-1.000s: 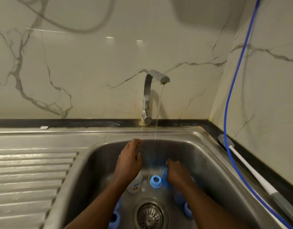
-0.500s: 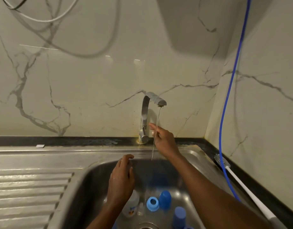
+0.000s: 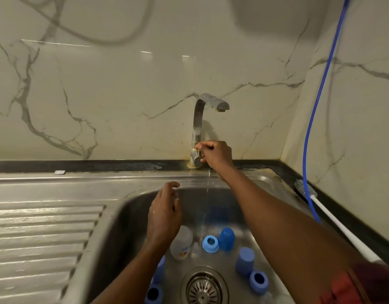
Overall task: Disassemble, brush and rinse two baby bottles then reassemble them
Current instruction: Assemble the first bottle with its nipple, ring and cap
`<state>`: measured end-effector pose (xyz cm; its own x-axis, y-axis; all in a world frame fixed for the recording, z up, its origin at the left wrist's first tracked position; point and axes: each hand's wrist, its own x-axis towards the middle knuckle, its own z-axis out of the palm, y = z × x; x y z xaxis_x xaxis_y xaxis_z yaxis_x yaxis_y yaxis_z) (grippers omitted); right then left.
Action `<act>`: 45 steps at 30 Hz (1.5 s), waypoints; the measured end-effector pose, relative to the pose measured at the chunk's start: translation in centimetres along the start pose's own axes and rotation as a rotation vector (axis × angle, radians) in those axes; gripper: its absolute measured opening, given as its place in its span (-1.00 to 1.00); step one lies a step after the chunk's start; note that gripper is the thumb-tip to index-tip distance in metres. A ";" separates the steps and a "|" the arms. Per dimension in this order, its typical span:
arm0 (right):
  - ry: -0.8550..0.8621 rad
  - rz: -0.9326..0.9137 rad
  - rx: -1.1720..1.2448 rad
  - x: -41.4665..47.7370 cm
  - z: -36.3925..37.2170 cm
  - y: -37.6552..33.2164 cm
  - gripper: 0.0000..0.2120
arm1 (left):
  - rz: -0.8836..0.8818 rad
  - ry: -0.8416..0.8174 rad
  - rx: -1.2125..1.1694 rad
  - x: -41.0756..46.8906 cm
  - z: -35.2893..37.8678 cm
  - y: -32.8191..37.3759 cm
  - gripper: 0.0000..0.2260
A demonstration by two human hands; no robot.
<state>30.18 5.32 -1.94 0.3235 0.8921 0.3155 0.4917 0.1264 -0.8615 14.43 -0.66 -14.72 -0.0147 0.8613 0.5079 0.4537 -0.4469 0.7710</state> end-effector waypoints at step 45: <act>-0.541 0.189 -0.801 -12.9 -2.0 9.4 -0.75 | 0.196 -0.312 0.249 -0.1 0.3 1.5 -0.67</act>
<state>32.25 -5.87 -13.28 0.1376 0.9709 -0.1962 0.9369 -0.1918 -0.2922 15.41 -1.33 -13.67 0.3455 0.8149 0.4654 0.6222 -0.5702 0.5364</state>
